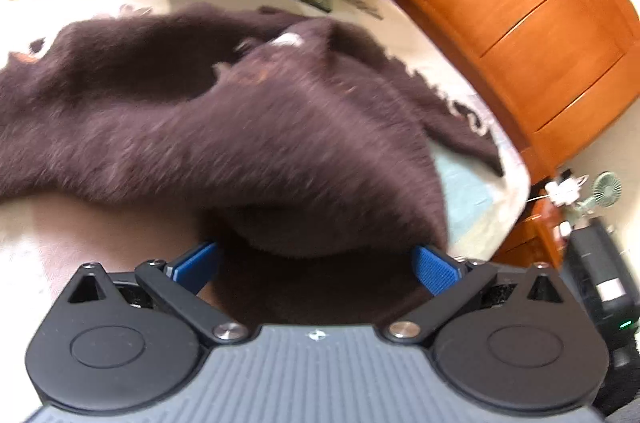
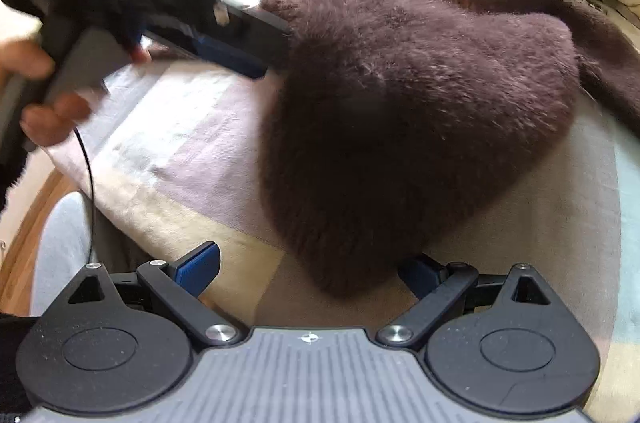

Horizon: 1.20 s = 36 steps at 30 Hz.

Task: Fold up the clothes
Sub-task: 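Grasp a sweater fold with the left gripper while the right gripper lifts another fold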

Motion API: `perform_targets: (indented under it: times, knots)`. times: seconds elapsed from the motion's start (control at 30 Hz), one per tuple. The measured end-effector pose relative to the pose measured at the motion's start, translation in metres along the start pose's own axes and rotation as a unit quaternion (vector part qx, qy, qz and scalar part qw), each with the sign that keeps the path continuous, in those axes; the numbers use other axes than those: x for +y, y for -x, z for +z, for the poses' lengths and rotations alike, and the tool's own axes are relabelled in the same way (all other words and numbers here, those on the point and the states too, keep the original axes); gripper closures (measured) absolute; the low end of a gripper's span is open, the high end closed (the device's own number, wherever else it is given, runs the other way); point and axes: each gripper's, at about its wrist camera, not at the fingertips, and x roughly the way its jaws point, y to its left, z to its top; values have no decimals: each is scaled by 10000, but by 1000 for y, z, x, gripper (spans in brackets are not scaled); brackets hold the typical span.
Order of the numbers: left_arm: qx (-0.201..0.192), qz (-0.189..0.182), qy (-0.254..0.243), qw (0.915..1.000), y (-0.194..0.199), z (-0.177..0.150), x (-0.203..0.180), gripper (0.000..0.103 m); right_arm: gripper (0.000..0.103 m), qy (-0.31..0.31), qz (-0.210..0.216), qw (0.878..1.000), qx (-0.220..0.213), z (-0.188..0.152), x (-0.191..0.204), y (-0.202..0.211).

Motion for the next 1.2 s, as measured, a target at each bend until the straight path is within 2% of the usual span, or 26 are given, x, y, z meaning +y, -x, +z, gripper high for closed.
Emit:
perform_targets:
  times: [0.1,0.17,0.23,0.37,0.53,0.67,0.83,1.07,1.2]
  knots:
    - [-70,-254,-73,9996,0,25,-8,1,6,-12,-75,9999,-128,2,-4,9]
    - [-94,-211,-200,9995,-4,47,-12,1,6,-95,-99,9996,-251,3,-10,15]
    - [-148,-1,-357,9993,-14,71,-14,1,6,-187,-124,9992,-332,1,-18,21]
    - [-175,401,-333,9985,-43,114,-4,1,5,-316,-159,9984,-452,-2,-29,29]
    - [-95,885,201,9958,-72,146,42,1,5,-530,-185,9972,-495,-5,-37,25]
    - [-121,717,274,9970,-52,135,50,1,5,-583,-213,9968,-500,-7,-39,25]
    - [-41,1035,-69,9946,-11,109,39,1,5,-544,-119,9970,-542,-2,-39,26]
    - [-30,1279,-261,9914,49,60,29,1,5,3,368,9973,-640,27,-16,11]
    - [9,1399,-445,9892,70,31,20,1,5,496,346,9970,-477,53,-5,-13]
